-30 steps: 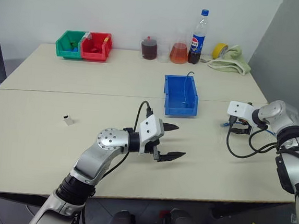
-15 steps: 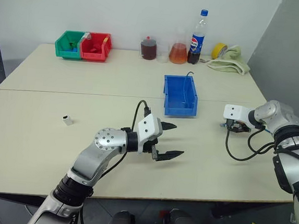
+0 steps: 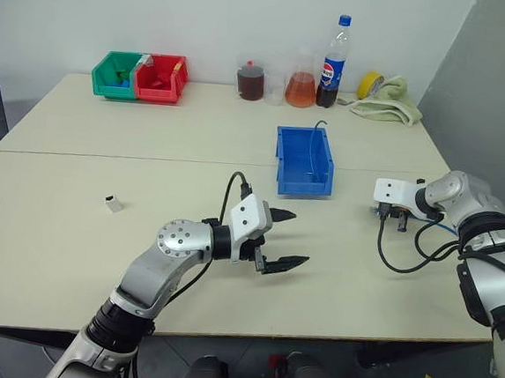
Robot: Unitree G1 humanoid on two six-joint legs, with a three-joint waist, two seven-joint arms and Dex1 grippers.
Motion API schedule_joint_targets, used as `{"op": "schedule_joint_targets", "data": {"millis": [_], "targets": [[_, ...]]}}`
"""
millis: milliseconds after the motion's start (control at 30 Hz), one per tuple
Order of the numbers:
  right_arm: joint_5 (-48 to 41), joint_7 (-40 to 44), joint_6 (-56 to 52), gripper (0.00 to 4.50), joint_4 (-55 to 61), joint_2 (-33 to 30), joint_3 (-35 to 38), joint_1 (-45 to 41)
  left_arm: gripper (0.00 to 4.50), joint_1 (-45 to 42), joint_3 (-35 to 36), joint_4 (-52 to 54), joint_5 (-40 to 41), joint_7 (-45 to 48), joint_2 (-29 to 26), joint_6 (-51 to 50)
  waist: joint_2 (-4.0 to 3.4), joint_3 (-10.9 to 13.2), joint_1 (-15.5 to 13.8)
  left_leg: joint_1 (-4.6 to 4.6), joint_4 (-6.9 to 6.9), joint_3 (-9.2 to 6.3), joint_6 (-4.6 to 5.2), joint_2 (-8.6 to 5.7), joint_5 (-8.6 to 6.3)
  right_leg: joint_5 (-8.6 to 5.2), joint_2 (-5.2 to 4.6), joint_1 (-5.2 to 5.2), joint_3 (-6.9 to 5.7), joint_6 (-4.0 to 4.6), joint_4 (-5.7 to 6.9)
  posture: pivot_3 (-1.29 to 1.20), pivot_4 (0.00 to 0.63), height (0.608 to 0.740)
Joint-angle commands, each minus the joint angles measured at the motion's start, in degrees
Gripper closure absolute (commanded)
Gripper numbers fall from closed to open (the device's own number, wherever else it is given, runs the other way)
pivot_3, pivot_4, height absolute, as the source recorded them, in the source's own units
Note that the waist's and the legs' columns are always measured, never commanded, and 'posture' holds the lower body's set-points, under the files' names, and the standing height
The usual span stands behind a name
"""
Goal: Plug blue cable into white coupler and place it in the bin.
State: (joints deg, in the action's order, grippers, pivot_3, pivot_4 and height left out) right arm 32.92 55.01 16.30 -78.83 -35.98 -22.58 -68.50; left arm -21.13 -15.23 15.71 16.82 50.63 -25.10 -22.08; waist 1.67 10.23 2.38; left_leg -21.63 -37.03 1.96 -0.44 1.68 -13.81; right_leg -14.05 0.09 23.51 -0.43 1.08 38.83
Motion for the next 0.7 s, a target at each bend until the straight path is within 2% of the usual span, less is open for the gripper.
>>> {"op": "schedule_joint_targets", "data": {"millis": [33,300,367,500,700], "targets": [[-0.27,0.6,-0.07,4.43,-0.36,-0.91,0.7,-0.14,0.0,-1.01,1.51,1.2,0.62,-0.2,0.07,0.97,0.0,0.0,-0.01,0.0,0.0,0.0,0.0,0.0,0.0,0.0,0.0,0.0,0.0,0.0,0.0,0.0,0.15,0.74],[-6.52,12.1,3.94,4.43,1.08,-0.56,5.35,-1.97,0.0,2.23,3.57,2.99,1.71,0.16,-2.36,0.35,-0.02,0.04,0.05,-0.05,0.09,-0.01,0.01,0.01,0.0,-0.03,0.0,0.07,-0.02,0.05,-0.06,0.0,0.15,0.74],[-10.0,17.79,5.38,4.43,2.32,0.2,7.6,-1.99,0.0,6.9,6.04,6.41,3.91,1.3,-5.4,-1.38,-0.02,0.05,0.28,-0.1,0.13,-0.01,0.01,0.04,-0.01,-0.07,0.03,0.14,-0.03,0.11,-0.05,0.0,0.15,0.74],[-15.77,23.93,4.62,4.43,5.93,3.12,11.07,-0.36,0.0,16.69,11.11,11.96,7.29,2.76,-11.18,-3.32,-0.07,0.13,0.62,-0.18,0.19,-0.04,0.0,0.11,-0.01,-0.16,0.06,0.25,-0.07,0.26,0.01,0.0,0.15,0.74],[-22.24,25.9,-1.26,4.43,21.53,10.66,11.67,6.81,0.0,29.78,18.95,17.49,11.06,2.37,-15.73,-4.77,-0.05,0.23,0.3,-0.17,0.19,-0.1,0.0,0.19,-0.02,-0.2,0.07,0.27,-0.15,0.33,0.05,0.0,0.15,0.74]]}}
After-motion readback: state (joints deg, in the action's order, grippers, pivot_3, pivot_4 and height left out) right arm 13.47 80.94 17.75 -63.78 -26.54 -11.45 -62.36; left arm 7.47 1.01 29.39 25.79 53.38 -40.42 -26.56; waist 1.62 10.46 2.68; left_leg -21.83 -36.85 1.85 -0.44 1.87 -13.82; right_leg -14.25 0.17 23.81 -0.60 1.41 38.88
